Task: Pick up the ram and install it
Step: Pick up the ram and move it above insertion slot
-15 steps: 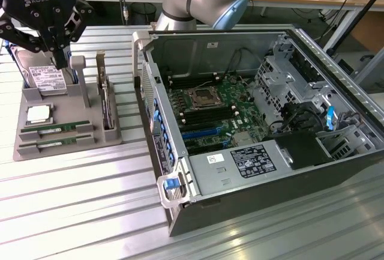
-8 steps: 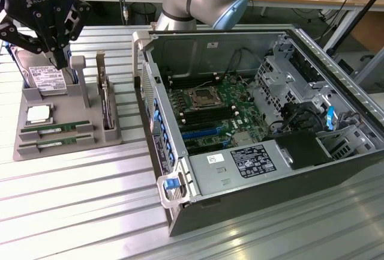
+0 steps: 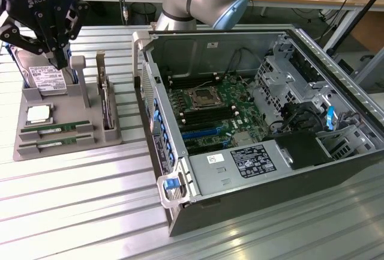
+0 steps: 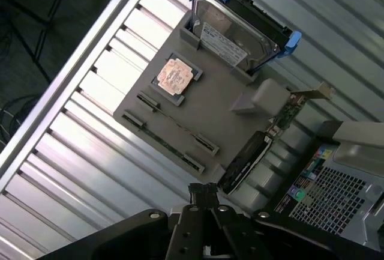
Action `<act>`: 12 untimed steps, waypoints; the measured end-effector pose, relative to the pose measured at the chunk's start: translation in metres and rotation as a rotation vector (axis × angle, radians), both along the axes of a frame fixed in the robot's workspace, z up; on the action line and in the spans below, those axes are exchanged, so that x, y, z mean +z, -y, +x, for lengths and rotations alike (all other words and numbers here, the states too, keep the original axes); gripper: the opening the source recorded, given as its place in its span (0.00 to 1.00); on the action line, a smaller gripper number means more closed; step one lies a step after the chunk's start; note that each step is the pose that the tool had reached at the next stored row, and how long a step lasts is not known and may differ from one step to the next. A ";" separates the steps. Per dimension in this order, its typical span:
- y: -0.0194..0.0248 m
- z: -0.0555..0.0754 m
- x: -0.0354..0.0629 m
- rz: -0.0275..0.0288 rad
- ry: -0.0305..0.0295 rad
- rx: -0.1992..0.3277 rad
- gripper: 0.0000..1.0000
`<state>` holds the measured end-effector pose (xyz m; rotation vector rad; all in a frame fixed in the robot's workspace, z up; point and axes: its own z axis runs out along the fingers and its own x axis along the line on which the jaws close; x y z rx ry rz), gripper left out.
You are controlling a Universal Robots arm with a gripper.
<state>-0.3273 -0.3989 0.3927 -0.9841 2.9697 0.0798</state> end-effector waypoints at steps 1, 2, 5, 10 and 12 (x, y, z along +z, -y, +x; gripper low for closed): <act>0.0000 0.000 0.0000 0.0000 0.0000 0.006 0.11; 0.0000 0.000 0.0000 0.0000 0.0000 0.019 0.11; 0.0000 0.000 0.0000 0.0000 0.0000 0.049 0.11; 0.0000 0.000 0.0000 0.0000 0.0000 0.100 0.11; 0.0000 0.000 0.0000 0.0000 0.0000 0.124 0.11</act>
